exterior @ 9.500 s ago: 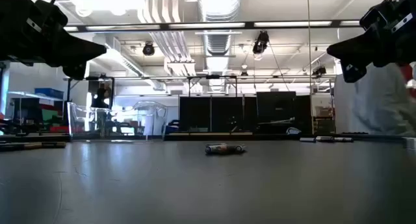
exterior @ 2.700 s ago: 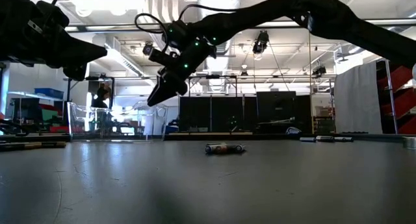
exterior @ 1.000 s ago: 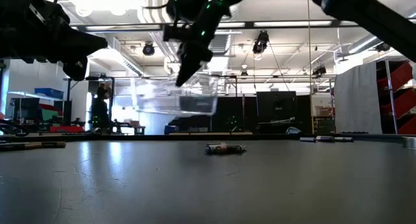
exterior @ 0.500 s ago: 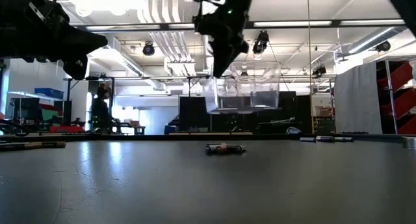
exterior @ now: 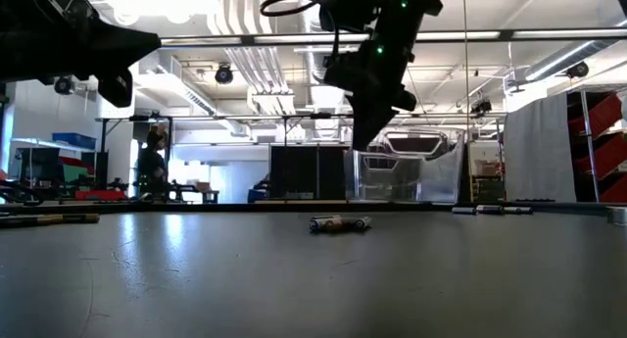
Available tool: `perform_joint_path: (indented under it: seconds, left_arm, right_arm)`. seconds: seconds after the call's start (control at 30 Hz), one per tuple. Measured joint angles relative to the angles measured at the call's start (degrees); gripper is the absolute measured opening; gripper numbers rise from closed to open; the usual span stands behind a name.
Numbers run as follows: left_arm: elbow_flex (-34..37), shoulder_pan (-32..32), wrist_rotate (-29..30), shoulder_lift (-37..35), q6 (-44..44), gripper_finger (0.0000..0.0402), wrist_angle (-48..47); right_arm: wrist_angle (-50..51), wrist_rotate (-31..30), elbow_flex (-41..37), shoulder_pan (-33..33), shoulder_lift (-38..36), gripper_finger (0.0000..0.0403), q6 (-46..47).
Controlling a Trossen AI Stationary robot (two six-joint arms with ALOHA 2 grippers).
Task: Sort batteries
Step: Move the top transparent bin to the top center of the table
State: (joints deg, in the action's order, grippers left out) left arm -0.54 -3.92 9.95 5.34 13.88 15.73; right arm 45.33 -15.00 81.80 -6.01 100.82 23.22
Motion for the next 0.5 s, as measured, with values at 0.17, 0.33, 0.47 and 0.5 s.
perform_joint_path:
  seconds: [0.17,0.33,0.47,0.5]
  left_arm:
    - [0.0,0.0,1.3,0.5,-0.1,0.0,0.7]
    - [0.0,0.0,1.4,2.2,-0.7,0.0,1.4]
    - [0.0,0.0,1.4,3.7,-1.1,0.0,2.5]
    - [0.0,0.0,1.1,3.9,-1.2,0.0,2.5]
  right_arm:
    - [-0.6,0.0,0.0,0.0,1.2,0.0013,0.8]
    - [-0.5,-0.1,0.0,0.0,2.2,0.0013,0.8]
    - [-0.3,0.1,0.0,0.0,3.0,0.0013,-0.4]
    - [-0.3,0.3,0.0,0.0,3.1,0.0013,-1.0]
